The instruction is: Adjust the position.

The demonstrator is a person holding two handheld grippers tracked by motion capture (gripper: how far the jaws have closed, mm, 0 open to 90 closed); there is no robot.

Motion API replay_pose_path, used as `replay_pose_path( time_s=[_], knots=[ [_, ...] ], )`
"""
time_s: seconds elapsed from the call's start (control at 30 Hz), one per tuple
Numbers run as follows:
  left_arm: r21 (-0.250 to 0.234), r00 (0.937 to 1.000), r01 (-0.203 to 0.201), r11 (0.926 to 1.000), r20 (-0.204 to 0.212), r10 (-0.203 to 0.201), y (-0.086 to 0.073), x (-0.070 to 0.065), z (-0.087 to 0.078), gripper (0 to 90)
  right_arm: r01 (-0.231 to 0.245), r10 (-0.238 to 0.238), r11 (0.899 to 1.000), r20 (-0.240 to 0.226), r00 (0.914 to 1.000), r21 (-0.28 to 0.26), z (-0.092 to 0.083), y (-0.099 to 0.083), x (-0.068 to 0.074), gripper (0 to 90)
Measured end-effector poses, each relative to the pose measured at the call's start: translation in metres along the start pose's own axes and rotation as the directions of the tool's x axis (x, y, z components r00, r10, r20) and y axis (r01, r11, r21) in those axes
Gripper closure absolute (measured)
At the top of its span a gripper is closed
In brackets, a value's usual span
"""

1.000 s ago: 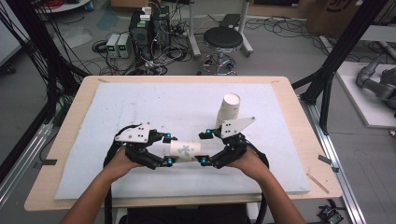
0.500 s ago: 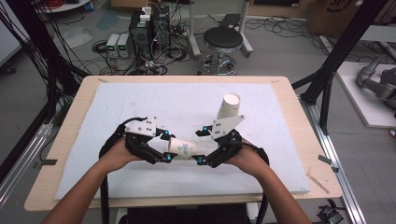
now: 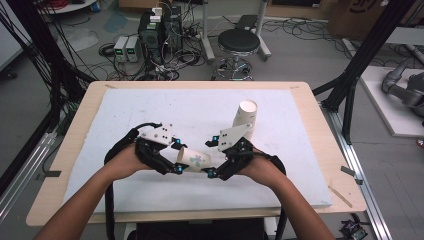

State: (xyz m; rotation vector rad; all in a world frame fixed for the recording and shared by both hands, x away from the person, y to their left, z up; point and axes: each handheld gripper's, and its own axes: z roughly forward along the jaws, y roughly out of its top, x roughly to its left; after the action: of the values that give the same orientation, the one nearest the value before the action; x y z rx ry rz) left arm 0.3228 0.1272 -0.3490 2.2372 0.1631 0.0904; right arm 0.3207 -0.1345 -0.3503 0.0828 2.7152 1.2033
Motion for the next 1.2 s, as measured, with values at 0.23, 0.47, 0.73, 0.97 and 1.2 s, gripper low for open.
replay_pose_path(
  time_s=[0.23,0.47,0.73,0.97,1.2],
  knots=[
    [0.065,1.0,-0.008,0.9979,0.002,0.008,0.004,0.002,0.002,36.5,0.008,-0.008,1.0,0.004,1.0,0.02,0.002,0.002,-0.001,20.2],
    [0.149,0.9998,-0.012,0.9888,-0.011,0.013,0.012,0.002,0.003,36.9,0.024,-0.025,0.998,0.01,0.9996,0.058,0.005,0.004,-0.001,20.3],
    [0.213,0.9992,-0.026,0.9766,-0.024,0.032,0.017,-0.001,0.006,36.8,0.038,-0.038,0.995,0.004,0.9993,0.097,0.01,0.013,0.0,20.3],
    [0.237,0.9995,-0.021,0.9713,-0.017,0.026,0.019,-0.001,0.008,37.2,0.05,-0.05,0.987,0.002,0.9987,0.153,0.021,0.015,0.001,20.3],
    [0.251,0.9997,-0.024,0.9677,-0.003,0.026,0.02,-0.001,0.014,37.1,0.067,-0.064,0.977,-0.018,0.9978,0.201,0.036,0.019,0.005,26.9]
  ],
)
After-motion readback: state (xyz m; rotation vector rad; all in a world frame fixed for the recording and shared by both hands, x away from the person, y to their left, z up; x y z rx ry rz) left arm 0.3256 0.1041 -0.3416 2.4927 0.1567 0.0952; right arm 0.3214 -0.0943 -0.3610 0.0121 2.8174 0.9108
